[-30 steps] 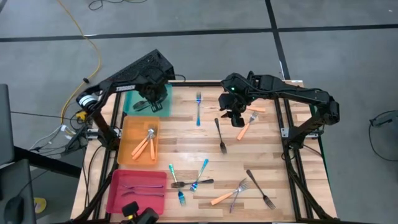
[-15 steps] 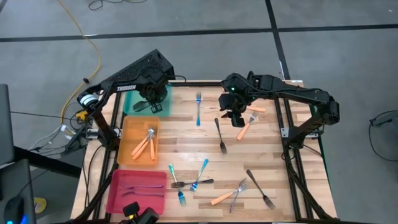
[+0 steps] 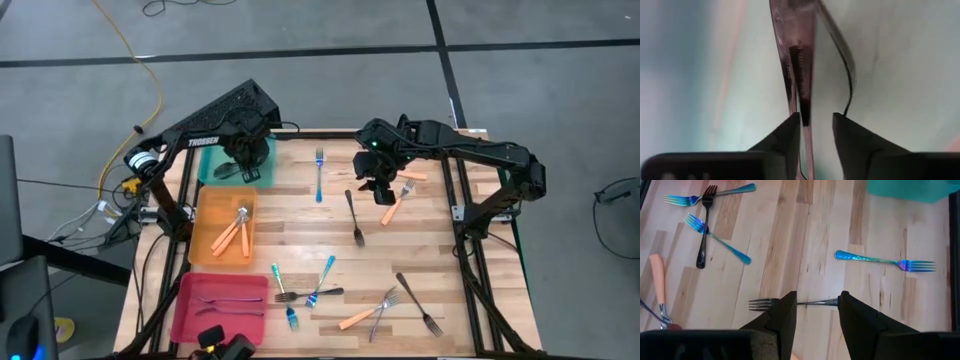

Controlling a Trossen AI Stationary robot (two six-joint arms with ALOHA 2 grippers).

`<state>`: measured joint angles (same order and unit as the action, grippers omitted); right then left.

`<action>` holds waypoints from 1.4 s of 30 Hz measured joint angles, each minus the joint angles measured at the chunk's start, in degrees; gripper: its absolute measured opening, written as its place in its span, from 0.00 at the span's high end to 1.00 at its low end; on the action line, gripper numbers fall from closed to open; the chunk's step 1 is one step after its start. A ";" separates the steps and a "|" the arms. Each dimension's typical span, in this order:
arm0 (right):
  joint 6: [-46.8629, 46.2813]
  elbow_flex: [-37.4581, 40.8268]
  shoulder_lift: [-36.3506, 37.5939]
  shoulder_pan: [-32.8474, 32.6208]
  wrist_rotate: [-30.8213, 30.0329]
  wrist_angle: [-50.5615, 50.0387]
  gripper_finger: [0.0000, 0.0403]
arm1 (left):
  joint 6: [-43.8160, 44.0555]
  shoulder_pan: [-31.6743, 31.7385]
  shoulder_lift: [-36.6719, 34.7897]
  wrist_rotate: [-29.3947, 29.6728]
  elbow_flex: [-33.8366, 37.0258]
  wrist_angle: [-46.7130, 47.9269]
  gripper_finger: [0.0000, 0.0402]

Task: Sort silverware by color (type)
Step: Put the black fork into the blue bin

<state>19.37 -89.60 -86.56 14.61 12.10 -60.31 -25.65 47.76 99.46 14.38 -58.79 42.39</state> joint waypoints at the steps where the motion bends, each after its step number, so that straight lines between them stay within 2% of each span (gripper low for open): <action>1: 0.01 0.00 0.01 0.00 0.00 -0.11 0.59 | 0.00 -0.01 0.00 0.33 -0.09 0.64 0.70; 7: 0.02 0.00 0.00 0.00 0.00 -0.71 0.59 | 1.09 -0.01 -0.27 1.97 -4.01 5.63 0.58; 14: 0.00 0.01 0.02 0.00 0.00 -2.49 0.59 | 3.87 -0.10 -3.48 0.87 -11.28 10.66 0.56; 17: -1.15 0.09 1.02 0.00 0.00 -4.85 0.59 | 5.50 -0.41 -6.44 -4.18 -15.13 13.00 0.57; 23: -5.08 0.09 5.19 -1.40 0.00 -8.14 0.59 | 10.19 -4.18 -16.32 -22.63 -20.27 11.09 0.57; 28: -12.51 0.07 8.98 -5.70 0.00 -14.52 0.59 | 14.09 -12.40 -25.50 -29.60 -20.32 7.57 0.57; 31: -16.86 0.83 11.01 -10.18 -0.02 -14.93 0.59 | 17.75 -19.28 -29.36 -31.28 -20.32 6.26 0.57; 37: -21.53 11.87 17.36 -19.21 -0.32 -10.50 0.59 | 22.55 -36.32 -32.71 -29.26 -18.96 1.44 0.57; 42: -35.62 26.08 23.39 -25.65 -2.20 0.04 0.59 | 23.96 -50.06 -32.39 -21.92 -15.33 -9.02 0.57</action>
<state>-16.26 -63.52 -63.17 -11.04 9.90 -60.27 -1.69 -2.30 67.07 -7.54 -74.11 33.37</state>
